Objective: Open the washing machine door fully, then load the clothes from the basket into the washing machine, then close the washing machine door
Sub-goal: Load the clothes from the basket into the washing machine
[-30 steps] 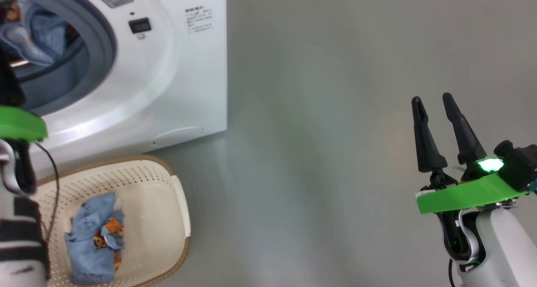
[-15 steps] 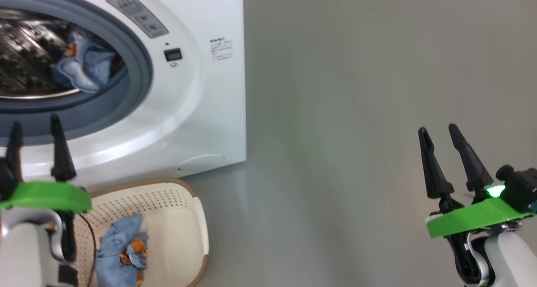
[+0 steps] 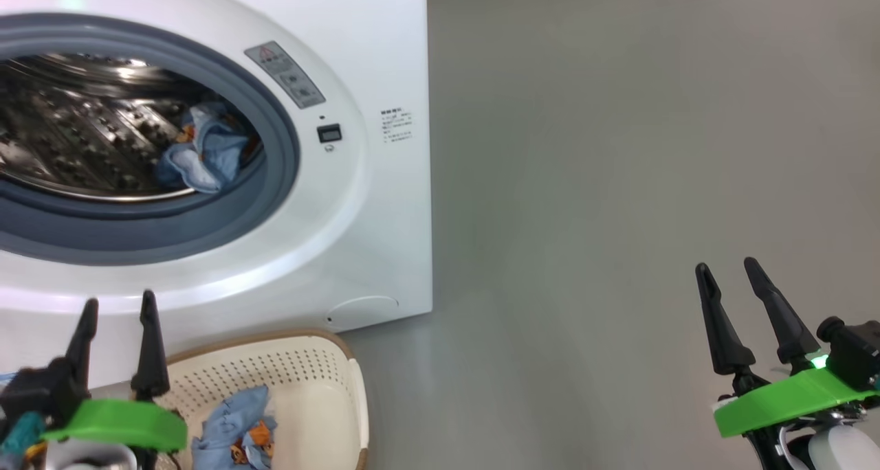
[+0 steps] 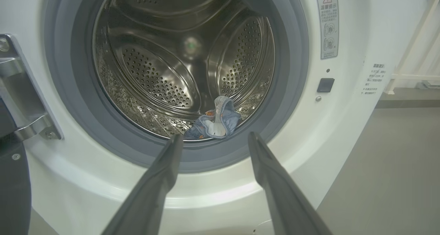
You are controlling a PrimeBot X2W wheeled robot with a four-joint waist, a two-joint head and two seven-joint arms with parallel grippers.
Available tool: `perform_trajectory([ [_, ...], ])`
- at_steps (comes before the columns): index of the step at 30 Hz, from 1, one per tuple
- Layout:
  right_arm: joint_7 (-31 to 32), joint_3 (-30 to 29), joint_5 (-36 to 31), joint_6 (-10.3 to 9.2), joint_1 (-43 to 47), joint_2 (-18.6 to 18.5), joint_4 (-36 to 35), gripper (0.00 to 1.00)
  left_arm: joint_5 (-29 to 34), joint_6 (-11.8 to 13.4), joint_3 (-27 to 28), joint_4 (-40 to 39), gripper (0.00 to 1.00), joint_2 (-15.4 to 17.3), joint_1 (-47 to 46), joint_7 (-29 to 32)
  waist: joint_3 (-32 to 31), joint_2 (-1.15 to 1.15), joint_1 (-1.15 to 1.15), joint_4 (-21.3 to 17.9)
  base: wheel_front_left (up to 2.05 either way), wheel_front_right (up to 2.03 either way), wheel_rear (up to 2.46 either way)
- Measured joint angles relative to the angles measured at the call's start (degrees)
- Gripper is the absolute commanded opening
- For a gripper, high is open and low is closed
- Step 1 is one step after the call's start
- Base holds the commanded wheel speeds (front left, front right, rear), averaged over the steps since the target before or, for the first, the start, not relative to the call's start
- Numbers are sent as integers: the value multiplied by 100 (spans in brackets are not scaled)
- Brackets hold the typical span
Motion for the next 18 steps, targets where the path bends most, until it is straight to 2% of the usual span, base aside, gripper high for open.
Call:
perform_trajectory([
  [18,0,-182,48,0,482,-38,-7,100,-127,0,118,-719,100,-162,1131,1,-470,0,0,302,0,0,0],
])
